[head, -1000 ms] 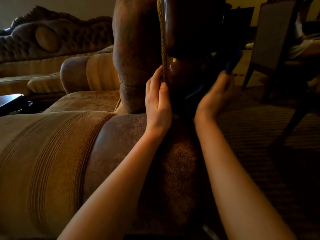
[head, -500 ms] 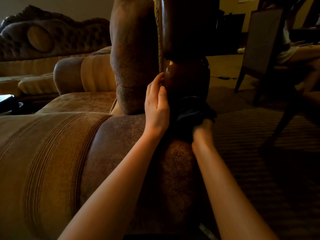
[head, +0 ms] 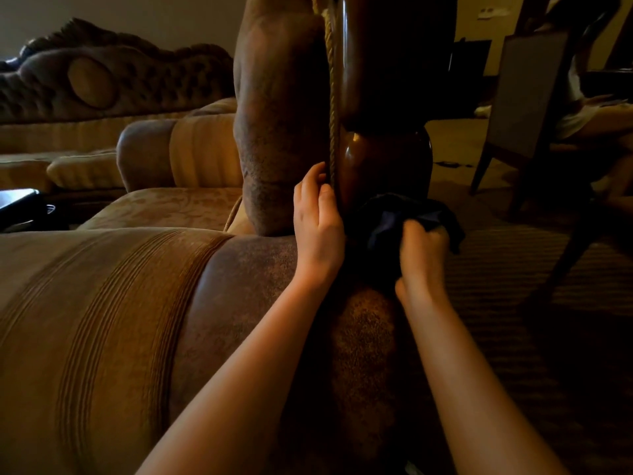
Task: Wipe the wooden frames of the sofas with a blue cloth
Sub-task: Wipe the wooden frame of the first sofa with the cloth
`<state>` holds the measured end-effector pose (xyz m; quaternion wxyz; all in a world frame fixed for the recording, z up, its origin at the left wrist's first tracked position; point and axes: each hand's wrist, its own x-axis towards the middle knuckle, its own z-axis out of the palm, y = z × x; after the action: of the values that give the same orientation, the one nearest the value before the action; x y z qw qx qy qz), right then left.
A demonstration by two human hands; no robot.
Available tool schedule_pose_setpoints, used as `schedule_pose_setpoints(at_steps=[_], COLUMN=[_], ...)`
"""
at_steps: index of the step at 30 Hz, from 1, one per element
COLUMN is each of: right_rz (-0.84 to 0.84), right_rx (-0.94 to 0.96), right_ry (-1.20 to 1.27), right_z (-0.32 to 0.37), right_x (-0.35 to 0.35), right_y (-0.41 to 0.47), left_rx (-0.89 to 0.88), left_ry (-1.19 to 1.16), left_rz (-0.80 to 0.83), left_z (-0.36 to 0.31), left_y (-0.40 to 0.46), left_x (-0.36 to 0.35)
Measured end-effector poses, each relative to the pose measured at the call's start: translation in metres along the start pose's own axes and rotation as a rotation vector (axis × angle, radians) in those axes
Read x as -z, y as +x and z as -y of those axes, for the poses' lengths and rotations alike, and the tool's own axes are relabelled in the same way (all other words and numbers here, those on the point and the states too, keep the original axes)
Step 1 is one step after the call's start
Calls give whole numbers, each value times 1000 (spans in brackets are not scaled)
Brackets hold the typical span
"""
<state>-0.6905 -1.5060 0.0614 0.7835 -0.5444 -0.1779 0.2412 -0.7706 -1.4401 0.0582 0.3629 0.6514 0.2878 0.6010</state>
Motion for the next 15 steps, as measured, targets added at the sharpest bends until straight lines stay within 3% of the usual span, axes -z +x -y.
schedule_pose_setpoints(at_steps=[4,8,12,15], right_rz=[-7,-107,-71,-49], right_rx=[142,604,913,1408], right_ry=[-77,-318,-535,-891], right_z=[19,40,32,12], right_x=[-5,-34,-51,-62], right_y=[6,18,20,10], left_rx=[60,88,102,111], left_ry=[-44,-82,-129,-197], left_rz=[4,-8,-68,-141], left_z=[3,5,2,0], left_y=[5,7,8,10], left_x=[-1,-1,0,5])
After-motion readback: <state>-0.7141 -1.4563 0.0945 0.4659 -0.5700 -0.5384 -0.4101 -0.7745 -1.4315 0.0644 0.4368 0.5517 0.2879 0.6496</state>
